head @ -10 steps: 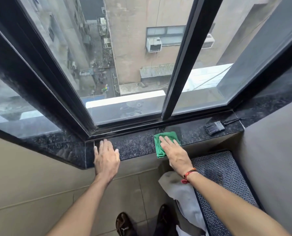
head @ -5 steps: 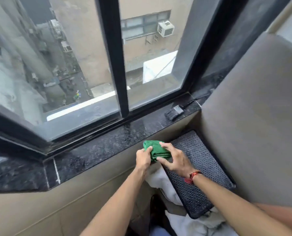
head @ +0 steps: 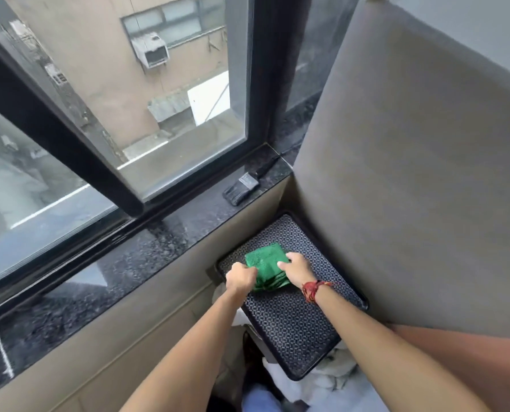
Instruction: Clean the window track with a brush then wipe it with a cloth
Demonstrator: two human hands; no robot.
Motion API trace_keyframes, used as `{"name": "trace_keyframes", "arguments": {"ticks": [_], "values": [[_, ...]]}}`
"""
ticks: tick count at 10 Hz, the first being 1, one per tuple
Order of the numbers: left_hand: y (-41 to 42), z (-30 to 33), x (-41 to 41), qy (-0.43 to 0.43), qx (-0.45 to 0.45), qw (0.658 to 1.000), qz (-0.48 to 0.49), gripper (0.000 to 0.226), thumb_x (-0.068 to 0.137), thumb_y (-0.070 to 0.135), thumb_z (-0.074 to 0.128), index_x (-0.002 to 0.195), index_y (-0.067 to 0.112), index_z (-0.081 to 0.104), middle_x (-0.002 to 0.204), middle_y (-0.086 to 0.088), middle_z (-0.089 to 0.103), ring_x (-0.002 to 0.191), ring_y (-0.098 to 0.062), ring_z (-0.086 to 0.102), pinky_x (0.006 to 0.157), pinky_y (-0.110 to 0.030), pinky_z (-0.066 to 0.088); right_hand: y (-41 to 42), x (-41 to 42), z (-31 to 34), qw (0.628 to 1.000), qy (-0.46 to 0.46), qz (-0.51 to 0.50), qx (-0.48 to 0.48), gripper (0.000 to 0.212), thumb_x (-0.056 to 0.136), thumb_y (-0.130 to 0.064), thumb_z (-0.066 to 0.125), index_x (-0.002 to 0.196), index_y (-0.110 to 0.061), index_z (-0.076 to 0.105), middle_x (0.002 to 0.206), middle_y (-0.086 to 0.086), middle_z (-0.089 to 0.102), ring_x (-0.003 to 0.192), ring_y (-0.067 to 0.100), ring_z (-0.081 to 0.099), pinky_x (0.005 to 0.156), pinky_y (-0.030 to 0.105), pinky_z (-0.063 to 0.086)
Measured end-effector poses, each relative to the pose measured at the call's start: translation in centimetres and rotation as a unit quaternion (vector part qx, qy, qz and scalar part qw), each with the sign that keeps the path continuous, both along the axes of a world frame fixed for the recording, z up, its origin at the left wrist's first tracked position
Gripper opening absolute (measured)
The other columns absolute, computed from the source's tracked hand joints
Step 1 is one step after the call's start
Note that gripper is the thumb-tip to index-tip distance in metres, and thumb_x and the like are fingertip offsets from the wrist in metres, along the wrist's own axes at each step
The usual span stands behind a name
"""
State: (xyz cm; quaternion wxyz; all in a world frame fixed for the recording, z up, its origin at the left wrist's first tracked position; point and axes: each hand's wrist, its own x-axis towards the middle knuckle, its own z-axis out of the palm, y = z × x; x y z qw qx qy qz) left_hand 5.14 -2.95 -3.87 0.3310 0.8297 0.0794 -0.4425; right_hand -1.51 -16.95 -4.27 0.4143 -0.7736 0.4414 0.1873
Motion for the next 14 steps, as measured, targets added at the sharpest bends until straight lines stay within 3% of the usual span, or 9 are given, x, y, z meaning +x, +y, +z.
{"name": "trace_keyframes", "arguments": {"ticks": [1, 2, 3, 5, 8, 9, 10, 12, 14], "values": [[-0.3, 1.4, 1.9, -0.169, 0.08, 0.974, -0.128, 0.028, 0.09, 0.021, 0.051, 0.102, -0.001, 0.064, 0.111, -0.023, 0.069, 0.108, -0.043, 0.065, 0.09, -0.045, 0.054, -0.7, 1.9, 1.1, 0.993, -0.037, 0.044, -0.105, 0.034, 0.095, -0.018, 0.063, 0.122, 0.002, 0.067, 0.127, 0.022, 0.064, 0.124, 0.036, 0.058, 0.107, 0.037, 0.044], [-1.8, 3.4, 5.6, -0.378, 0.047, 0.907, -0.18, 0.019, 0.095, 0.021, 0.049, 0.096, 0.004, 0.058, 0.104, -0.019, 0.063, 0.101, -0.038, 0.059, 0.085, -0.051, 0.052, -1.8, 6.2, 3.3, 0.982, -0.149, 0.004, -0.117, 0.03, 0.093, -0.011, 0.063, 0.118, 0.003, 0.07, 0.119, 0.022, 0.068, 0.116, 0.036, 0.063, 0.105, 0.036, 0.045], [-4.0, 5.3, 10.2, -0.471, 0.053, 0.858, -0.197, 0.026, 0.095, 0.025, 0.055, 0.113, 0.006, 0.056, 0.112, -0.015, 0.059, 0.102, -0.035, 0.055, 0.083, -0.051, 0.052, -3.0, 11.0, 5.5, 0.976, -0.208, -0.044, -0.039, 0.03, 0.092, -0.014, 0.064, 0.118, -0.002, 0.072, 0.116, 0.018, 0.074, 0.111, 0.033, 0.069, 0.105, 0.039, 0.051], [-6.6, 5.5, 14.7, -0.394, 0.121, 0.879, -0.24, 0.05, 0.093, 0.041, 0.068, 0.125, 0.004, 0.056, 0.132, -0.015, 0.054, 0.124, -0.035, 0.05, 0.098, -0.051, 0.049, -5.0, 16.0, 5.8, 0.932, -0.226, -0.223, 0.175, 0.032, 0.096, -0.01, 0.058, 0.123, 0.004, 0.066, 0.105, 0.02, 0.066, 0.091, 0.029, 0.064, 0.091, 0.041, 0.056], [-4.2, 3.8, 10.4, -0.43, 0.001, 0.882, -0.194, 0.028, 0.087, 0.034, 0.065, 0.085, 0.007, 0.062, 0.094, -0.01, 0.057, 0.091, -0.028, 0.054, 0.082, -0.044, 0.052, -6.0, 13.9, 5.7, 0.877, -0.237, -0.315, 0.276, 0.041, 0.105, -0.023, 0.05, 0.138, 0.003, 0.05, 0.131, 0.023, 0.061, 0.122, 0.042, 0.061, 0.1, 0.052, 0.052], [-1.8, 2.2, 4.6, -0.421, -0.013, 0.873, -0.245, 0.03, 0.084, 0.041, 0.065, 0.086, 0.011, 0.06, 0.089, -0.007, 0.055, 0.084, -0.025, 0.054, 0.078, -0.043, 0.052, -5.9, 10.6, 5.2, 0.889, -0.21, -0.335, 0.231, 0.027, 0.104, -0.022, 0.051, 0.12, -0.002, 0.06, 0.104, 0.022, 0.063, 0.091, 0.039, 0.068, 0.076, 0.049, 0.057], [-0.1, 0.1, -2.1, -0.373, 0.002, 0.878, -0.3, 0.038, 0.081, 0.046, 0.066, 0.091, 0.01, 0.065, 0.093, -0.01, 0.06, 0.091, -0.03, 0.059, 0.082, -0.045, 0.052, -5.0, 4.5, 3.4, 0.927, -0.123, -0.335, 0.114, 0.016, 0.094, -0.01, 0.057, 0.088, 0.0, 0.066, 0.082, 0.024, 0.064, 0.072, 0.038, 0.07, 0.072, 0.058, 0.061], [0.1, -2.4, -10.1, -0.285, 0.004, 0.851, -0.442, 0.032, 0.088, 0.028, 0.06, 0.107, 0.003, 0.062, 0.112, -0.015, 0.06, 0.107, -0.034, 0.058, 0.09, -0.046, 0.052, -3.6, -6.4, -0.3, 0.921, -0.007, -0.386, 0.056, 0.025, 0.092, -0.004, 0.054, 0.101, 0.016, 0.064, 0.09, 0.034, 0.072, 0.078, 0.048, 0.076, 0.073, 0.062, 0.062], [0.8, -2.6, -10.8, -0.283, 0.002, 0.85, -0.445, 0.048, 0.089, 0.036, 0.071, 0.119, 0.002, 0.056, 0.12, -0.012, 0.053, 0.113, -0.03, 0.053, 0.093, -0.045, 0.055, -1.7, -6.0, 0.8, 0.955, 0.09, -0.247, -0.137, 0.039, 0.096, -0.023, 0.057, 0.122, 0.006, 0.055, 0.126, 0.029, 0.065, 0.118, 0.044, 0.065, 0.095, 0.044, 0.053]]}}
